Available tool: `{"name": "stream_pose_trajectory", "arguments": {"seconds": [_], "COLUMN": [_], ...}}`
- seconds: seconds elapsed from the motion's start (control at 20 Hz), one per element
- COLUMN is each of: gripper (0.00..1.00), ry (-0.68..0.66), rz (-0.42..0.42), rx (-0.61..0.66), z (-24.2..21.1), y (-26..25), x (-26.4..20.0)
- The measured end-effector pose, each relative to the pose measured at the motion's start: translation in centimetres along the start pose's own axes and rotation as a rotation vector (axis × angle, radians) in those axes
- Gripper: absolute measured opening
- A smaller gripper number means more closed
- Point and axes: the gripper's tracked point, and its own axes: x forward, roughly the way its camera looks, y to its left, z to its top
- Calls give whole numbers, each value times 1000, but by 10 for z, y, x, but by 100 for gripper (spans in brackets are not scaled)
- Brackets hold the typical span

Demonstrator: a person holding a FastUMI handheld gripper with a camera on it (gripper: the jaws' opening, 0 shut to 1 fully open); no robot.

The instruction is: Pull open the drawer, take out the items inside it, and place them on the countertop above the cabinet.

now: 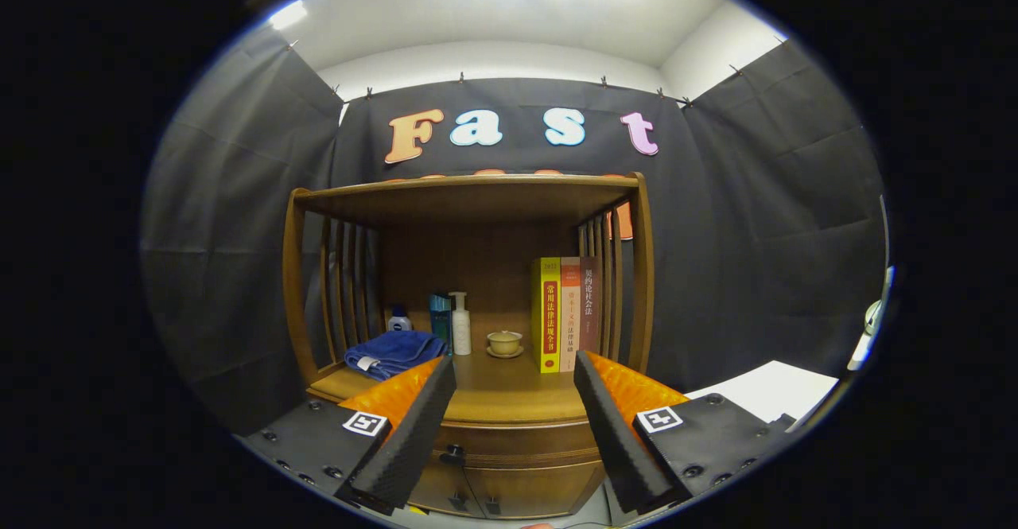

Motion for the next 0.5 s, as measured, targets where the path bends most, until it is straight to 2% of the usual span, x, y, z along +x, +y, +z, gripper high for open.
{"name": "stream_pose_trajectory", "arguments": {"seconds": [0.3,0.5], "gripper": [99,99], "ry": [-34,-36], "rz": [29,52], "rx": [73,61], "z": [0,-31], "y": [18,50], "x": [0,14]}}
